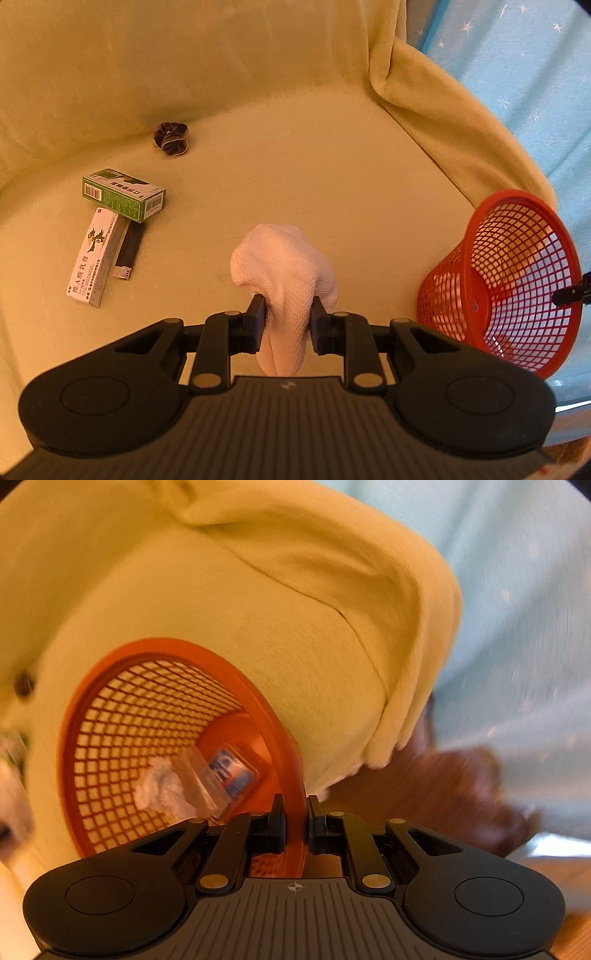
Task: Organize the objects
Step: 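Carry the sock over the wastebasket and open the left gripper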
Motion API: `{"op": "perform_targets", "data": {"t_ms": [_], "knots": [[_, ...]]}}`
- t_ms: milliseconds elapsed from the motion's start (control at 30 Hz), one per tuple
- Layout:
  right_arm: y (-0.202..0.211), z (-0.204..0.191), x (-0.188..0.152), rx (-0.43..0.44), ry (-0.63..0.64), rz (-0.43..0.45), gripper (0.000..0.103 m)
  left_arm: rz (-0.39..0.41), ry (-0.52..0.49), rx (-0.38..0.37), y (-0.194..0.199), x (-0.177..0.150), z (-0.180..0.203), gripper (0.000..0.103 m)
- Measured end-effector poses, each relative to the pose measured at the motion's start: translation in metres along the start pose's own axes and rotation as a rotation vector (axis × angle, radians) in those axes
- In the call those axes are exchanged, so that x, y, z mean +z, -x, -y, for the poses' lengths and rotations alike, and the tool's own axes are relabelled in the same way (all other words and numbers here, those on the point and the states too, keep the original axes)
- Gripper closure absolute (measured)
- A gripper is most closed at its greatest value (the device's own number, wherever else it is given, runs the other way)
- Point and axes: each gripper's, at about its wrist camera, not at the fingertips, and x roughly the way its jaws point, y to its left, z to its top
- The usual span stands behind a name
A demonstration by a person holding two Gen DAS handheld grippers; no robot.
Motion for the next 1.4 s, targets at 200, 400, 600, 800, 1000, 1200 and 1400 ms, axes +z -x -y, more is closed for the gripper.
{"op": "perform_targets", "data": {"t_ms": [200, 400, 600, 800, 1000, 1200, 1400], "knots": [[-0.001, 0.03, -0.001, 0.185, -0.2, -0.044, 0.096, 0.011, 0.033, 0.06, 0.011, -0.003, -0.01, 0.083], [0.001, 0.021, 0.001, 0.352, -0.258, -0.057, 0.096, 0.027, 0.064, 0.12, 0.023, -0.006, -0.029, 0.083], [-0.015, -0.044, 0.019, 0.394, -0.117, -0.033, 0.096, 0.045, 0.099, 0.167, 0.03, 0.0, -0.054, 0.083], [-0.032, -0.113, 0.024, 0.265, 0.169, -0.002, 0.089, 0.055, 0.117, 0.18, 0.036, 0.004, -0.075, 0.083], [-0.022, -0.124, 0.009, 0.181, 0.268, 0.024, 0.081, 0.053, 0.122, 0.157, 0.038, 0.005, -0.082, 0.083], [-0.016, -0.109, 0.003, 0.197, 0.207, 0.054, 0.087, 0.055, 0.101, 0.124, 0.04, 0.007, -0.072, 0.083], [-0.007, -0.134, 0.003, 0.121, 0.262, 0.066, 0.089, 0.063, 0.065, 0.088, 0.043, 0.011, -0.053, 0.083]]}}
